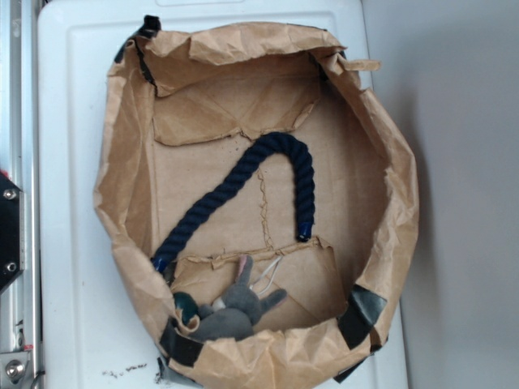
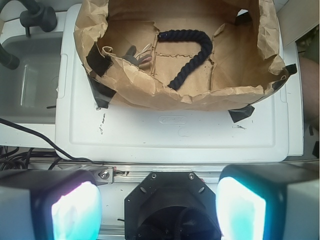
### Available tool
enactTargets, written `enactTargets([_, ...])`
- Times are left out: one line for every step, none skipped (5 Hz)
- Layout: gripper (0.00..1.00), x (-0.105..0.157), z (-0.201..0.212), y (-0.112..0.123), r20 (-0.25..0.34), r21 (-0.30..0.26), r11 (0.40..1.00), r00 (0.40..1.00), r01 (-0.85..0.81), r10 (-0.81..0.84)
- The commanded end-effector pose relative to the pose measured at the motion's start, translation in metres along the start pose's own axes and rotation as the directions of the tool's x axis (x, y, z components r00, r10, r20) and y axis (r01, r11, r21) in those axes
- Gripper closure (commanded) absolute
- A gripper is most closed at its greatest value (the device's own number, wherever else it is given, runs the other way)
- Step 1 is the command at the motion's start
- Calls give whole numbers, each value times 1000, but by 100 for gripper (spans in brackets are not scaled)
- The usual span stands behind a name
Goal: Grab the blue rope.
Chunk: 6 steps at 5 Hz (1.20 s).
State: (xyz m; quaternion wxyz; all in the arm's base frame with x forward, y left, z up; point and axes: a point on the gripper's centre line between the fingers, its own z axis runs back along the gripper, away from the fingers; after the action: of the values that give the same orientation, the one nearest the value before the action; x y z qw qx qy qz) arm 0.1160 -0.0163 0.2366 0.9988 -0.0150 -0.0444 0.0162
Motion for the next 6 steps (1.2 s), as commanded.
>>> enactTargets([0, 0, 0, 0, 0, 0, 1000, 1000, 0, 0])
enactTargets([0, 26, -1, 11, 25, -14, 1000, 1000, -18, 18])
enactTargets([0, 52, -11, 22, 22, 18, 999, 999, -40, 40])
enactTargets([0, 77, -26, 34, 0, 22, 999, 999, -35, 35])
enactTargets([0, 103, -39, 31, 2, 43, 999, 1000, -23, 23])
enactTargets([0, 119, -42, 28, 12, 13, 1000, 1000, 24, -24])
